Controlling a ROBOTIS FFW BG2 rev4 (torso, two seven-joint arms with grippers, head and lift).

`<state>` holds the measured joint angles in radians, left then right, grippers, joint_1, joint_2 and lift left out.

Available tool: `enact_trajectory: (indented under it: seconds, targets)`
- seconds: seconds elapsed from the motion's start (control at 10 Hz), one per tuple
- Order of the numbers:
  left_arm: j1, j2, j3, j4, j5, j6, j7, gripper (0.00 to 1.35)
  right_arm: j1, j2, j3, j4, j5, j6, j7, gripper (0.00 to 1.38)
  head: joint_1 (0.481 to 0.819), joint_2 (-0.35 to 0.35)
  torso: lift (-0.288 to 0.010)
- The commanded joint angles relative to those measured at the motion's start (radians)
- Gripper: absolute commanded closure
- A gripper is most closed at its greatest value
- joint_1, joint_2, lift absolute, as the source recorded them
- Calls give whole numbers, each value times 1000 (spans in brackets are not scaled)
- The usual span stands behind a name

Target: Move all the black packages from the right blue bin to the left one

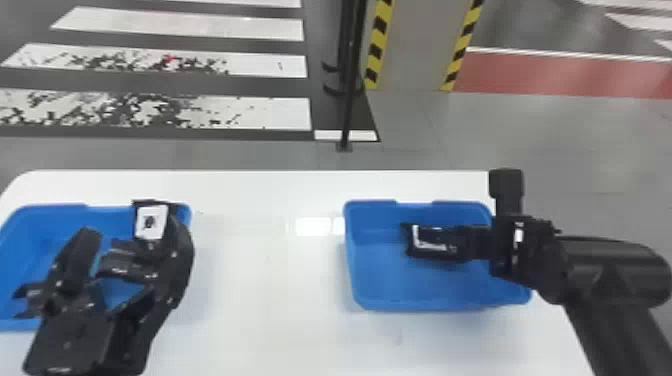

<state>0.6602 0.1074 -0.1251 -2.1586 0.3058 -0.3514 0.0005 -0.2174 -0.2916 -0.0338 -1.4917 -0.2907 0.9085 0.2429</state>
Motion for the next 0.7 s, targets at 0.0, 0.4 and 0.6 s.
enact_trajectory:
  seconds: [0.0, 0.4, 0.6]
  targets:
    - [0, 0, 1, 2, 7, 3, -2, 99, -11, -1, 0, -36, 4, 115, -16, 90, 695, -117, -132]
    - [-3, -2, 1, 10, 15, 3, -7, 99, -60, -1, 10, 13, 8, 139, -30, 91, 695, -123, -132]
    - [-3, -5, 7, 12, 17, 0, -11, 99, -97, -4, 36, 72, 4, 135, -31, 91, 695, -122, -132]
